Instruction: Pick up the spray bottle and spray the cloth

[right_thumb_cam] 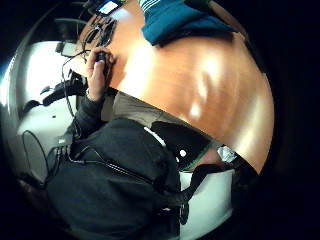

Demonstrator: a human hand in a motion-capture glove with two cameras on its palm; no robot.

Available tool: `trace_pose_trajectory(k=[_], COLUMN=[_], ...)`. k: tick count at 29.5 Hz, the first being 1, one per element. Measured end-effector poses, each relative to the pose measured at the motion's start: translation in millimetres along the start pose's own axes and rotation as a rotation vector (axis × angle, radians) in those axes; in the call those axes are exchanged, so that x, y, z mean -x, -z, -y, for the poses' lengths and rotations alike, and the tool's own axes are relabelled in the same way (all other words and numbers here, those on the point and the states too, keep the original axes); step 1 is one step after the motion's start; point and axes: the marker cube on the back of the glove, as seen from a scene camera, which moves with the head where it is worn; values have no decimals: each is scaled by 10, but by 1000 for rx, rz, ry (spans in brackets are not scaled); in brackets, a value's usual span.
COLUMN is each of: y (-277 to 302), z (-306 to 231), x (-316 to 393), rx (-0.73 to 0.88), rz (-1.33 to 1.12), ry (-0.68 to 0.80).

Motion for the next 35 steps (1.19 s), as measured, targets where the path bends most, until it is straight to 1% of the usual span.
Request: trace_pose_trajectory(k=[17, 21, 24, 27, 35], y=[-98, -90, -55, 20, 470], z=[49, 89, 103, 124, 361], x=[-103, -201, -356, -554, -1075], rx=[34, 38, 29, -20, -280], rz=[29, 18, 11, 22, 11], ry=[-46, -82, -138, -207, -435])
